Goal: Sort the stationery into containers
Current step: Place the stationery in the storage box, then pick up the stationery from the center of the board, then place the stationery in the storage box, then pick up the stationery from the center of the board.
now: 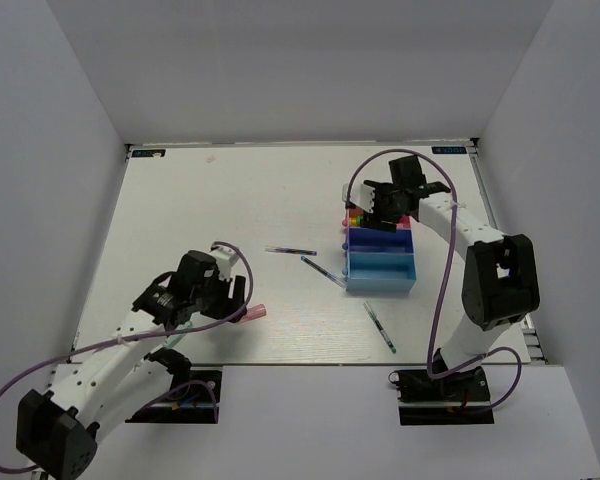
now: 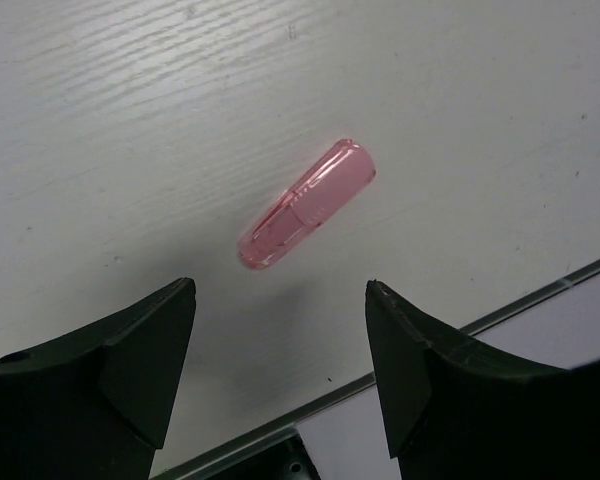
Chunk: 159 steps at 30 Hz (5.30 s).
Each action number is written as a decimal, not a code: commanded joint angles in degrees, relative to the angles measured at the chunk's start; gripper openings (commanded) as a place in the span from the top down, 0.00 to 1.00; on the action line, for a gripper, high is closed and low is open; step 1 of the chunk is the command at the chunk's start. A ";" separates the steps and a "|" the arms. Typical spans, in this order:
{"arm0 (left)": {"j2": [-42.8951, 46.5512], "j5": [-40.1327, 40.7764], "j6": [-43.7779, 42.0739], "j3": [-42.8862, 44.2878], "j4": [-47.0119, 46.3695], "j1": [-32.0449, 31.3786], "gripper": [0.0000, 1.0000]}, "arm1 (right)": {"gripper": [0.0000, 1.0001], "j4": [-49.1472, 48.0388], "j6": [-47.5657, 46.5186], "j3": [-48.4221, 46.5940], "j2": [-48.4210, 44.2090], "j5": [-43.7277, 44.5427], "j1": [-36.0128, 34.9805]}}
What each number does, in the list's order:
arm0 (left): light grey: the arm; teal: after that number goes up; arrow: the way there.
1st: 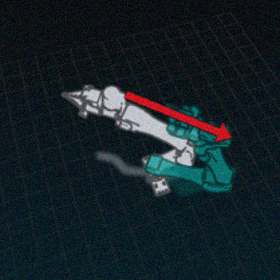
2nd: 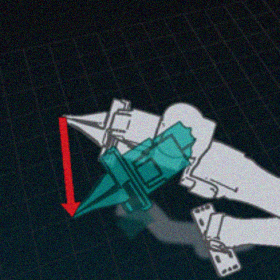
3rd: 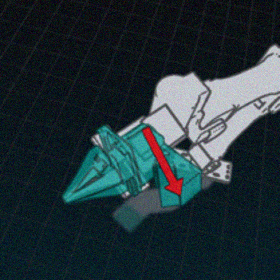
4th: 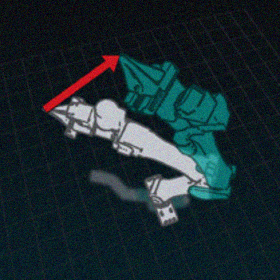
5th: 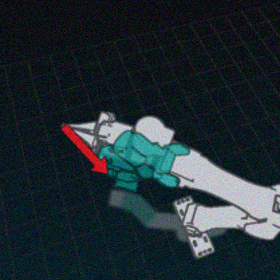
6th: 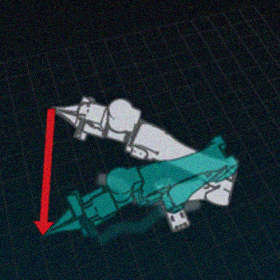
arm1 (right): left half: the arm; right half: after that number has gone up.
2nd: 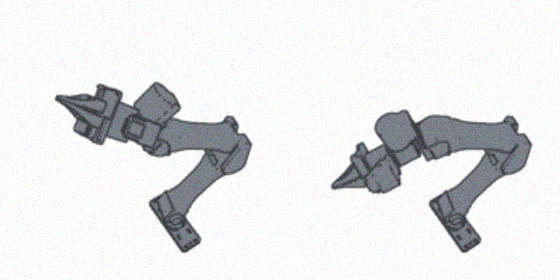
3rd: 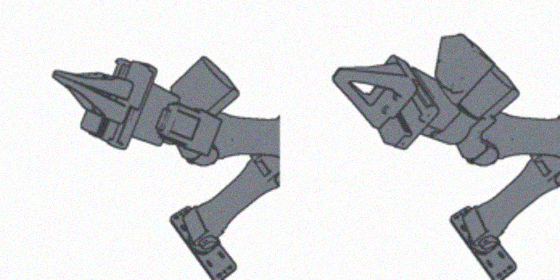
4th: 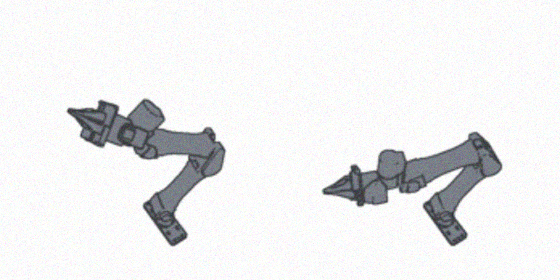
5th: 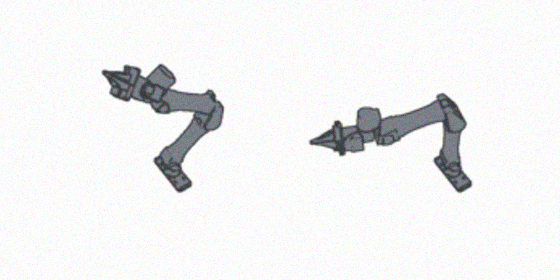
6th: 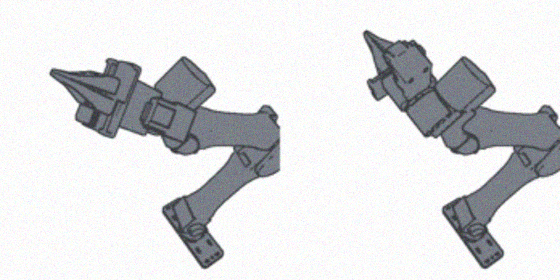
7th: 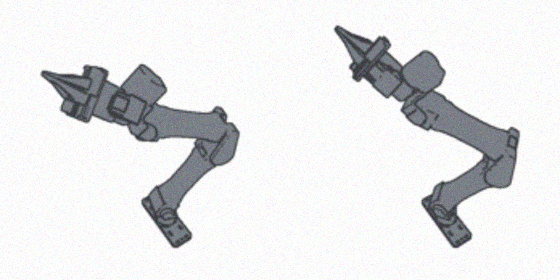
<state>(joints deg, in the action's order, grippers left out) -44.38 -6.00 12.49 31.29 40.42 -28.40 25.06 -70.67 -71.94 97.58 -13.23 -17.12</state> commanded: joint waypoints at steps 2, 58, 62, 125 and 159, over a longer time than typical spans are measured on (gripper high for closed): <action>-4.30 -2.79 -3.08 4.65 -0.87 -3.23 0.21 | 0.26 2.63 1.06 -1.71 -2.74 -3.02 0.78; -58.71 -8.85 -28.74 62.73 -0.16 -17.47 0.99 | 1.00 -1.41 46.24 28.43 -46.34 -11.56 5.79; -64.86 -12.01 -27.88 68.71 -5.79 -18.09 0.99 | 1.00 -1.50 45.36 28.70 -46.87 -10.67 6.31; -18.37 34.48 85.50 11.87 33.41 20.49 0.22 | 0.23 -2.38 51.78 30.90 -46.87 -17.79 10.18; -21.10 26.65 95.01 -12.92 10.64 29.99 1.00 | 0.21 -2.03 50.55 31.51 -47.84 -20.07 11.94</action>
<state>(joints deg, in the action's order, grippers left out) -60.60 15.77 109.34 26.85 63.02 0.49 23.03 -19.92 -40.27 50.57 -31.66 -5.56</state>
